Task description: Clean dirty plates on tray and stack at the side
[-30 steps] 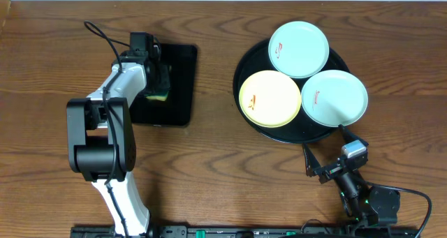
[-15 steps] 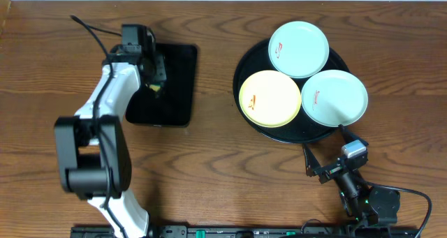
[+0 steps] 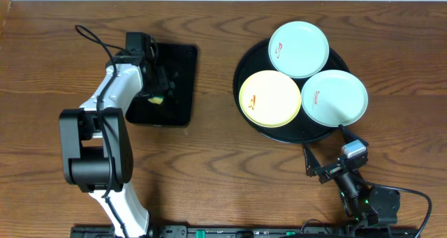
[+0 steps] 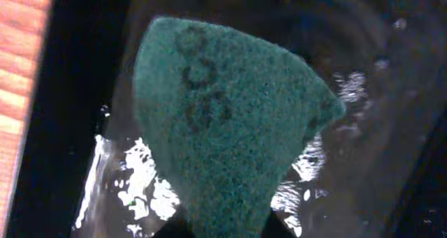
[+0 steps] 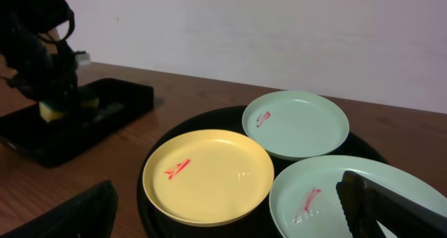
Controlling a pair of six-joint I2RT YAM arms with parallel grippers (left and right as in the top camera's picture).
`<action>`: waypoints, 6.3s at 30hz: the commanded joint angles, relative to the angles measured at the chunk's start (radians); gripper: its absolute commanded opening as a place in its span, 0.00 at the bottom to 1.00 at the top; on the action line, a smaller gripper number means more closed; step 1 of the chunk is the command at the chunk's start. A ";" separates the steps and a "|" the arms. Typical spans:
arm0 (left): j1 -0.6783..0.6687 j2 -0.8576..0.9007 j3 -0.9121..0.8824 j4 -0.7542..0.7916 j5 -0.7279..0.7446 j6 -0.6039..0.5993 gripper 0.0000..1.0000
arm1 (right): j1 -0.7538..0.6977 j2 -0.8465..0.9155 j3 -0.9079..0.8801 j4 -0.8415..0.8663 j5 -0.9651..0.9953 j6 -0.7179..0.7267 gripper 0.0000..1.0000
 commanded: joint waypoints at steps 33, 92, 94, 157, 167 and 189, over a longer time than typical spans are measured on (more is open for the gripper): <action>0.003 0.073 -0.002 0.103 -0.007 0.064 0.07 | 0.006 -0.005 -0.002 -0.005 0.003 -0.011 0.99; 0.004 -0.693 -0.135 0.151 0.058 -0.044 0.07 | 0.006 -0.005 -0.002 0.028 0.035 -0.030 0.99; 0.000 -0.726 -0.135 0.129 0.062 -0.105 0.08 | 0.006 -0.005 -0.002 0.064 0.016 -0.004 0.99; -0.588 -0.137 -0.128 0.500 0.114 -0.362 0.60 | 0.142 1.602 1.426 -0.877 0.305 0.287 0.98; -0.509 -0.209 -0.129 0.439 0.310 -0.362 0.64 | 0.156 1.730 1.429 -0.791 0.253 0.262 0.97; -0.361 -0.033 0.111 0.173 -0.006 0.118 0.73 | 0.206 1.856 1.428 -0.610 0.321 0.296 0.97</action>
